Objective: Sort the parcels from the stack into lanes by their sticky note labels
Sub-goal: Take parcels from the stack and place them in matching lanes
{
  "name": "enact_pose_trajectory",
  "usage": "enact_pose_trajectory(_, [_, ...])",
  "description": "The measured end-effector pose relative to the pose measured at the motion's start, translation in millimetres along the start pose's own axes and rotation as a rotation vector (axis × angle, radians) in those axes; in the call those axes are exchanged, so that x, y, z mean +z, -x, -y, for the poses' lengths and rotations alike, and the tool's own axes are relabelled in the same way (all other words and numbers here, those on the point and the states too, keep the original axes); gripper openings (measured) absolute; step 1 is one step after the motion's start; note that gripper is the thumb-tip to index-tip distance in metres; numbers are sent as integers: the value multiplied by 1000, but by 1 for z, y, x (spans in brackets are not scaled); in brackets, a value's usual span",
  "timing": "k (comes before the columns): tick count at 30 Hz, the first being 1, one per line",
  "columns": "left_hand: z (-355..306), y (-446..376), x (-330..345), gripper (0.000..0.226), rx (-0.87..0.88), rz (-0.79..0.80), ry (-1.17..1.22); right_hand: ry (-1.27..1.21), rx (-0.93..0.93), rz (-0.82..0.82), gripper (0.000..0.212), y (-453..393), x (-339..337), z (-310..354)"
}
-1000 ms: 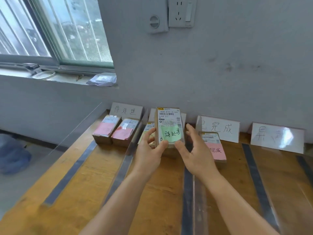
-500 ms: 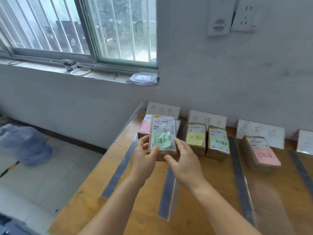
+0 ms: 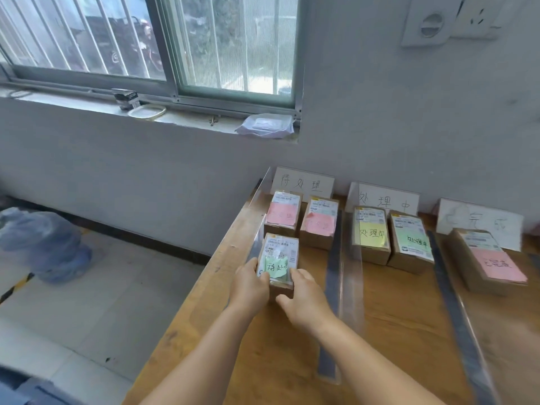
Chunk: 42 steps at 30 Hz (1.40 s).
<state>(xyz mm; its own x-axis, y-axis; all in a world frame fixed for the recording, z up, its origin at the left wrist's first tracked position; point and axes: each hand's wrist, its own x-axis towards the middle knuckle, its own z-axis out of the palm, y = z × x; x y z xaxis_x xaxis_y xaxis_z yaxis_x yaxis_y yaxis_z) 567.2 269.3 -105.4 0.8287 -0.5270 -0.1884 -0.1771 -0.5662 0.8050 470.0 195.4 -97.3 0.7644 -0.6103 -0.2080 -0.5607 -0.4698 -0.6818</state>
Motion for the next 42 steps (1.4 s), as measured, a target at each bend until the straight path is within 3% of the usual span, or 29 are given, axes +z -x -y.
enact_pose_trajectory(13, [9,-15,-2,28,38,90,-201,74,49,49,68,-9,10,4])
enact_pose_trajectory(21, [-12,2,-7,70,356,60,-550,337,-49,-163,75,16,-26,-5])
enact_pose_trajectory(31, [-68,68,23,77,614,106,-657,458,11,-304,77,91,-85,-42])
enact_pose_trajectory(42, [-129,191,110,80,824,198,-704,462,158,-442,79,223,-165,-127])
